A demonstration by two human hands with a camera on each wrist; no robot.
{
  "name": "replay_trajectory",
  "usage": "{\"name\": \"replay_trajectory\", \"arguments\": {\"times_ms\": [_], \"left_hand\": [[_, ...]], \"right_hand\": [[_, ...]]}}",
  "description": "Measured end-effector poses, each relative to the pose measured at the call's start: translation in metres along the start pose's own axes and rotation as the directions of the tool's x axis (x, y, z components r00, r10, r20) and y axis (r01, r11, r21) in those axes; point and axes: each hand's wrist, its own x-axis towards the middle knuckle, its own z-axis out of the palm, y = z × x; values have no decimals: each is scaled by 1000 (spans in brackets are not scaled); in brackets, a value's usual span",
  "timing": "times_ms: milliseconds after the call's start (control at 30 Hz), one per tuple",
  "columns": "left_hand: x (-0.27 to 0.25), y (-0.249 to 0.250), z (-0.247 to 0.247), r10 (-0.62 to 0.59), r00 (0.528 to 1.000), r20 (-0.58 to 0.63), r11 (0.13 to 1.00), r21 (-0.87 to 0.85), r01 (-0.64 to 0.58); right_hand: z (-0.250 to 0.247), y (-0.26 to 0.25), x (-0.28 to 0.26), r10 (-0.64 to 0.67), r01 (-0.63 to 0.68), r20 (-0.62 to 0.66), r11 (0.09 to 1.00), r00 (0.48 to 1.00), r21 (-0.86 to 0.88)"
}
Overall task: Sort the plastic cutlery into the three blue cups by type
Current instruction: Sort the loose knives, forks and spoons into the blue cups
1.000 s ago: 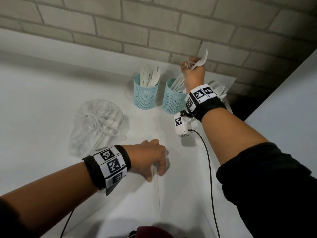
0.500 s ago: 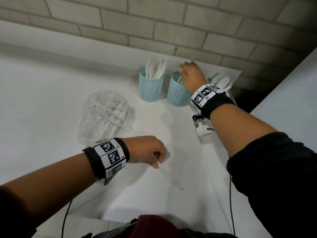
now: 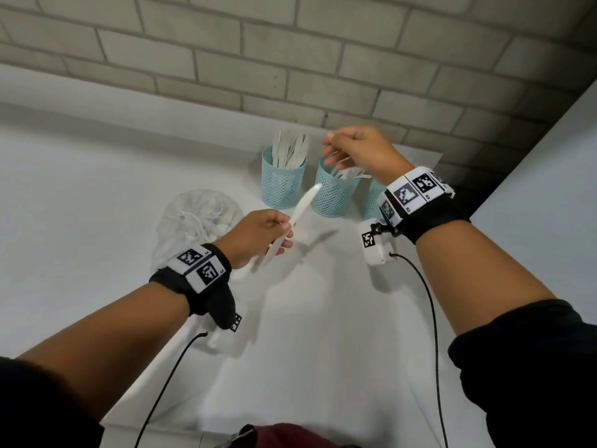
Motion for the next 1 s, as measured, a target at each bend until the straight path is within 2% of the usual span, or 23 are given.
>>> {"name": "replay_trajectory", "arguments": {"times_ms": [67,167,267,333,433,467,533,600,633,667,733,800,900,1000], "left_hand": [[3,4,-2,-36,999,-37,988,-154,30],[9,6,0,-51,996,-73,963,-268,30],[11,10,6,-44,994,-95,943,-331,10],[12,12,11,-43,993,-111,941,-339,3],[13,17,15,-32,982,-184,963,-267,-19],[15,19,13,-6,969,-247,983,-179,-39],[18,21,2,106,918,-383,985,169,-43],[17,21,-13,205,874,-440,855,515,59],[15,21,-21,223,857,-465,780,612,128],[12,19,-28,214,836,-505,728,653,209],[3,16,-40,132,793,-594,682,635,362],[-8,12,-48,64,769,-637,639,618,458],[-21,4,-60,15,730,-683,608,586,535],[-27,-4,-67,-66,732,-678,626,543,559]], "right_hand": [[5,-6,-8,67,-60,131,996,989,-61],[16,-5,-17,207,-173,279,975,938,-143],[32,-1,-24,269,-270,360,962,893,-48],[44,3,-27,260,-286,348,958,901,24],[53,6,-24,300,-336,234,933,925,133],[54,5,-20,319,-349,174,919,931,183],[51,1,-9,329,-311,-24,912,944,266],[47,-5,5,242,-173,-277,952,930,252],[46,-7,11,160,-83,-389,975,907,208],[46,-10,16,69,13,-478,986,876,166],[48,-15,24,-75,160,-591,983,803,92],[54,-17,29,-150,202,-637,979,756,10],[69,-11,36,-174,162,-612,984,771,-76],[84,1,43,-205,87,-538,968,818,-236]]}}
